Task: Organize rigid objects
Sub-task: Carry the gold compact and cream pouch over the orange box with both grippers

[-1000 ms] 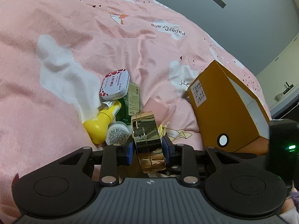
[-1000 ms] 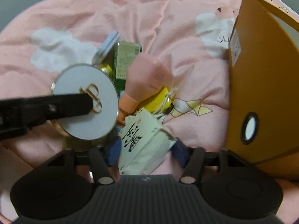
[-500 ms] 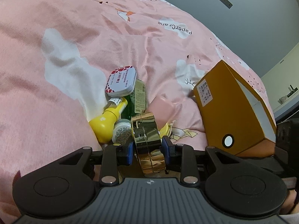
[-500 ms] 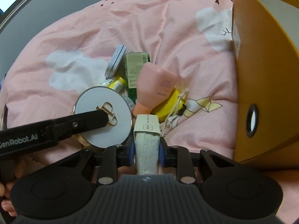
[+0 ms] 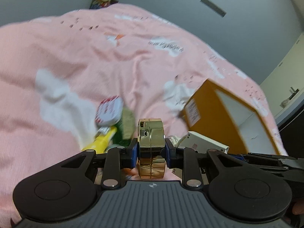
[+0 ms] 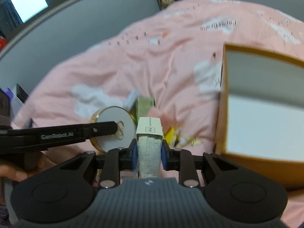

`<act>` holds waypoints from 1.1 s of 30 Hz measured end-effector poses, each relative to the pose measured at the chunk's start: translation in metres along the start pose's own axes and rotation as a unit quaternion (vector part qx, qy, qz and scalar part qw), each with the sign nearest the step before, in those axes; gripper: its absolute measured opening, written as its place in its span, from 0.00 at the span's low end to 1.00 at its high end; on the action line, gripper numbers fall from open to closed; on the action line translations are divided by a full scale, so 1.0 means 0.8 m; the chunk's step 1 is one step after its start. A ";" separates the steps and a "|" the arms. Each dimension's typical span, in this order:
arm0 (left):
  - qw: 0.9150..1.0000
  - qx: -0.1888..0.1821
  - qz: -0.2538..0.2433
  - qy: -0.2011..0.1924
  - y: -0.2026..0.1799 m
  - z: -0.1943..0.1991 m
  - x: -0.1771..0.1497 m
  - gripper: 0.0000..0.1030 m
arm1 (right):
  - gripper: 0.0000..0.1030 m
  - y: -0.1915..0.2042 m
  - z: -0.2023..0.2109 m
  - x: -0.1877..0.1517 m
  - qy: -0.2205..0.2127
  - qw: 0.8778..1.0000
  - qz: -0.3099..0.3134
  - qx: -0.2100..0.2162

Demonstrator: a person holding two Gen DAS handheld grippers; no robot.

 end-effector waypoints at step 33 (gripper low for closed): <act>0.957 -0.186 -0.121 0.186 -0.214 -0.163 0.023 0.30 | 0.23 -0.211 0.113 0.040 -0.020 0.979 -0.102 -0.173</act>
Point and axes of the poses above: each gripper's, at about its wrist camera, not at the fingertips, and z roughly against the way its jaws point, y to its left, x to its top, the point moved 2 cm from there along -z, roughly the way its jaws point, and after that the axes turned 4 degrees about -y, right-handed, at the moved point
